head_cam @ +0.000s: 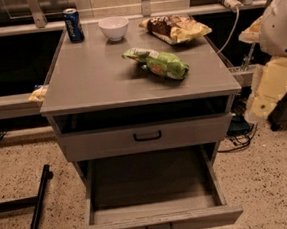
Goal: Place green rice chip bag into middle drawer
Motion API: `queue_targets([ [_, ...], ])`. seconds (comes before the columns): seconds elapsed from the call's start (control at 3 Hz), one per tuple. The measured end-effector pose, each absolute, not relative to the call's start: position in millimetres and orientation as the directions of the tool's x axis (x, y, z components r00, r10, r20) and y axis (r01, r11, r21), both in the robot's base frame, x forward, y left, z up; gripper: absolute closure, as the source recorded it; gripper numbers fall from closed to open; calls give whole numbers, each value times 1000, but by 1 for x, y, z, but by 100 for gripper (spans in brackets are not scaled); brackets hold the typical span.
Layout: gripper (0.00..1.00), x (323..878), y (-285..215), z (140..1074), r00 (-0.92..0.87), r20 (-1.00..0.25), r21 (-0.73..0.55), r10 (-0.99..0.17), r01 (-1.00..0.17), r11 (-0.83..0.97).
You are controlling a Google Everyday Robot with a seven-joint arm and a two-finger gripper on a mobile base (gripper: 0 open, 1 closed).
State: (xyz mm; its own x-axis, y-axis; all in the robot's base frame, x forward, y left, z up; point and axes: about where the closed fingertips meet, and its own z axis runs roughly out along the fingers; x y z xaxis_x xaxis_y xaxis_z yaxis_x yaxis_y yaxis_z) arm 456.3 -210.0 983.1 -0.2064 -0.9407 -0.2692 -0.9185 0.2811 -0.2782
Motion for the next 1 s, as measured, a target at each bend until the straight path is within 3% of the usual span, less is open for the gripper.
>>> queue_targets([
  [1.0,0,562,-171,977,-168,-489,-345,-856,-864,367],
])
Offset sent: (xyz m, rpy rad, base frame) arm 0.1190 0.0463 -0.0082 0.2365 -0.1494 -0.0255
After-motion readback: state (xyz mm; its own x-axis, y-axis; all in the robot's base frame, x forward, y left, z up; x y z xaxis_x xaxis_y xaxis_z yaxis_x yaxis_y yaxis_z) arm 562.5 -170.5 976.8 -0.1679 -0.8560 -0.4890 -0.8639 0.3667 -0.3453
